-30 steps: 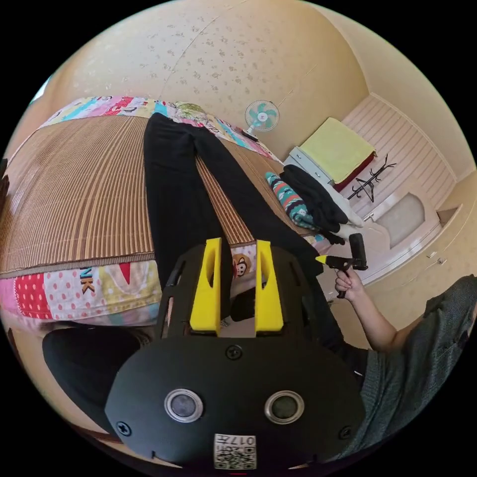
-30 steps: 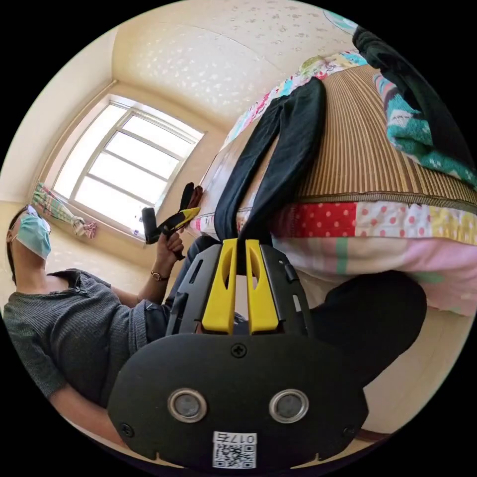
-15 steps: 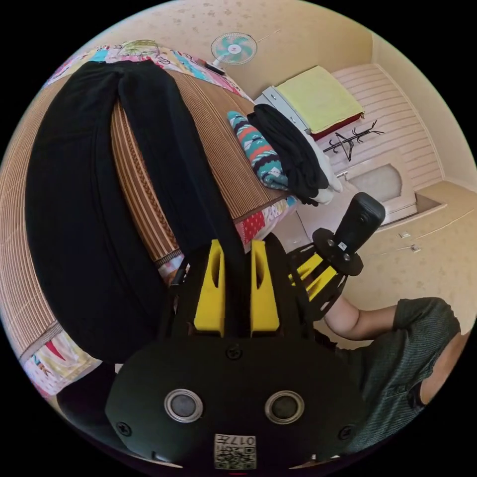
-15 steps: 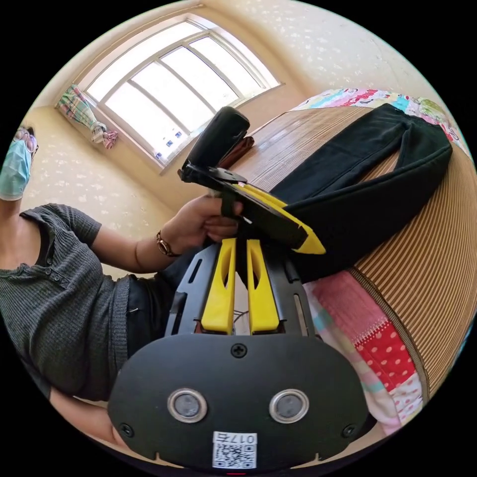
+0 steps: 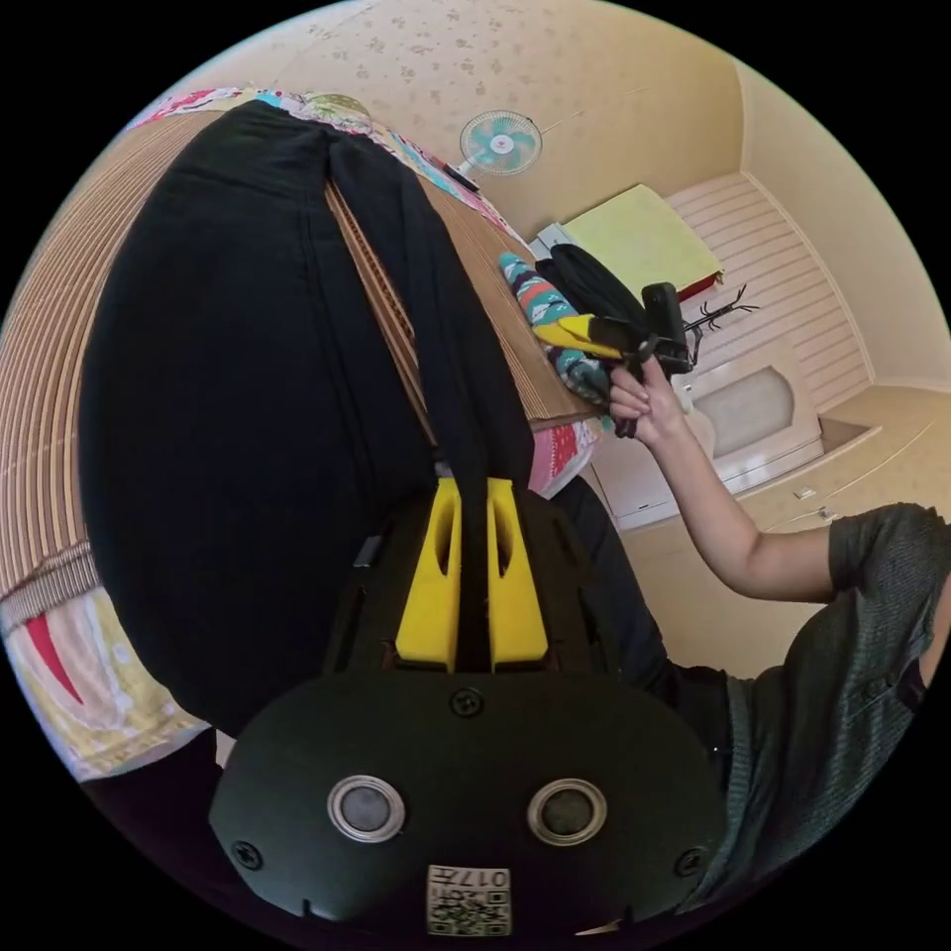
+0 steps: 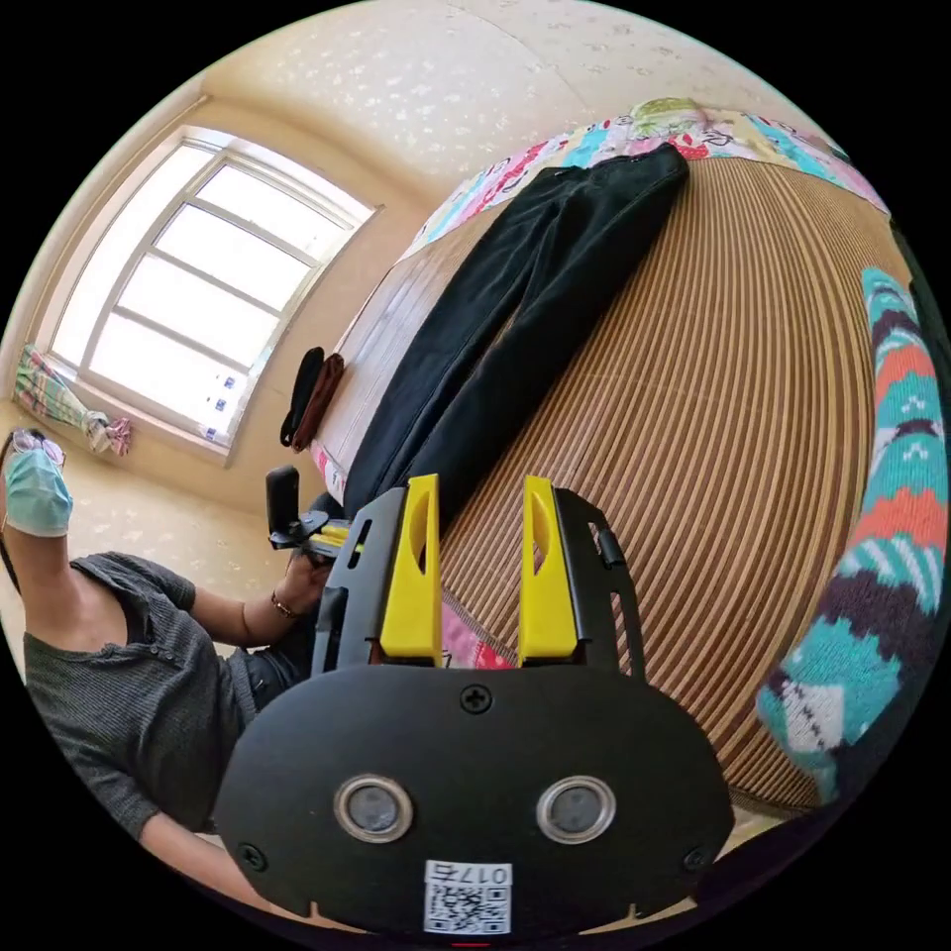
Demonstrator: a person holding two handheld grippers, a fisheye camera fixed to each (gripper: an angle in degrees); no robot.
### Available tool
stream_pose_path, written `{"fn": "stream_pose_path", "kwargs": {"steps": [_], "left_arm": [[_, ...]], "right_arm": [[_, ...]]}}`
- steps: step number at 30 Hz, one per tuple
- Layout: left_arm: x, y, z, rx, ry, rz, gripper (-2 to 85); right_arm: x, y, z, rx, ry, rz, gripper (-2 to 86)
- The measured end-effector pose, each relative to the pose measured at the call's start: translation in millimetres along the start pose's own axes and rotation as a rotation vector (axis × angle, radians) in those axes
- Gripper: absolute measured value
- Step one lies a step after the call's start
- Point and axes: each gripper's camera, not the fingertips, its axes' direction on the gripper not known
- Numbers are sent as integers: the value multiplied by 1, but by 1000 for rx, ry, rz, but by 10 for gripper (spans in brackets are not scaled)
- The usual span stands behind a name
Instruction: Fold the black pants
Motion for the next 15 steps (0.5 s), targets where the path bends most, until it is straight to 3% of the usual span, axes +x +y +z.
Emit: {"fn": "stream_pose_path", "kwargs": {"steps": [4,6,8,12,15], "left_arm": [[1,-6,-4,-60,-19,39,42],[-4,-7,-6,-73,8,27,41],[-9,-10,-9,-91,30,6,41],[-10,-11,-16,-97,26,5,40],[-10,-8,-22,-77,25,-14,40]], "right_arm": [[64,-101,16,164,-49,205,133],[82,-152,34,145,-66,176,137],[98,-208,57,131,65,230,147],[111,-269,82,216,102,327,141],[89,-307,99,244,294,347,72]]}}
